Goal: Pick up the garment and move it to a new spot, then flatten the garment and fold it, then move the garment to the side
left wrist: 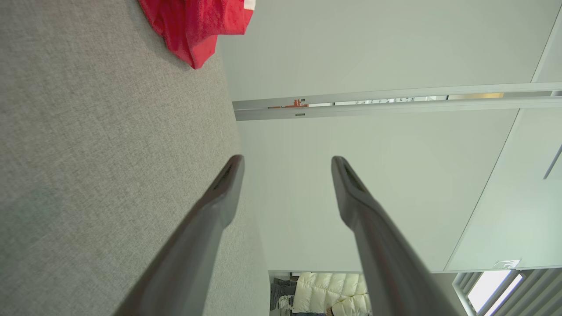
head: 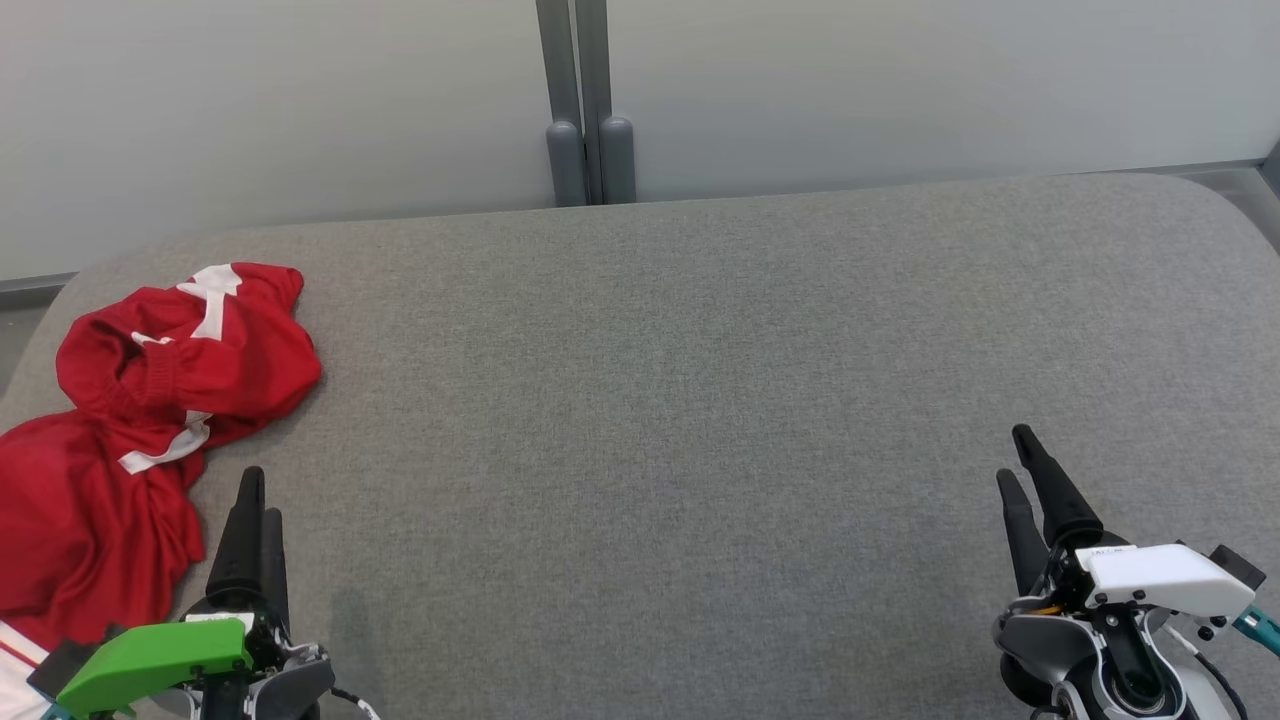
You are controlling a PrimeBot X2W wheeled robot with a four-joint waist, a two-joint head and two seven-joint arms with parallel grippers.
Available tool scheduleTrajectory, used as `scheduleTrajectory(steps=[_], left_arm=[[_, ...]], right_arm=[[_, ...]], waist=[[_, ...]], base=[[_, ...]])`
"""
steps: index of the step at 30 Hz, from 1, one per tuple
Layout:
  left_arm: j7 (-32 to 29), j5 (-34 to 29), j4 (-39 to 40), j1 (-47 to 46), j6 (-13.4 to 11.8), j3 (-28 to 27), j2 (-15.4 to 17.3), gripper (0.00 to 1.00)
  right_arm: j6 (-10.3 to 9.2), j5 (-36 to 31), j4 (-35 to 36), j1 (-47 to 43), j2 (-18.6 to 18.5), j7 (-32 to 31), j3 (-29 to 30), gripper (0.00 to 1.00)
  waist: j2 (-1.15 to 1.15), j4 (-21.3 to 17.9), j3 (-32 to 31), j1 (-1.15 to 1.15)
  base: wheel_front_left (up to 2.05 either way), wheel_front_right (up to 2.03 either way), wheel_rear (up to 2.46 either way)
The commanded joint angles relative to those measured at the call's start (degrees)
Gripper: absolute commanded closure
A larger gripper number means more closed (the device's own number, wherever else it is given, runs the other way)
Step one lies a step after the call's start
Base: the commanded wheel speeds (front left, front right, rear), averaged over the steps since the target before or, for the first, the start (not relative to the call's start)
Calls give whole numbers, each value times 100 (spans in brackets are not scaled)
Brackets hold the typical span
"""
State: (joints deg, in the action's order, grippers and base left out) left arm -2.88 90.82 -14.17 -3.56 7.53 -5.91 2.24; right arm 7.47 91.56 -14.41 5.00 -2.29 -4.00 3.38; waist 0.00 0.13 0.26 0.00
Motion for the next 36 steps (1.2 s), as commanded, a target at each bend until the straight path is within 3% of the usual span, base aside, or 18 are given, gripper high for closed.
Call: scheduleTrajectory(steps=[1,9,17,36], left_arm=[[65,-126,181,-93,-1,-48,31,0],[260,-700,390,-62,-1,-17,37,0],[441,-1727,519,-29,-2,36,42,0],[818,-4269,675,50,-46,257,53,0]], right_arm=[[1,-37,153,175,-36,80,-53,0],[2,-245,347,270,-142,340,-266,0],[2,-770,509,363,-255,547,-440,0],[2,-2901,603,452,-392,929,-708,0]], waist=[[0,0,1,0],[0,3,7,0],[0,8,23,0],[0,25,43,0]], base=[[0,0,0],[0,0,0],[0,0,0],[0,0,0]])
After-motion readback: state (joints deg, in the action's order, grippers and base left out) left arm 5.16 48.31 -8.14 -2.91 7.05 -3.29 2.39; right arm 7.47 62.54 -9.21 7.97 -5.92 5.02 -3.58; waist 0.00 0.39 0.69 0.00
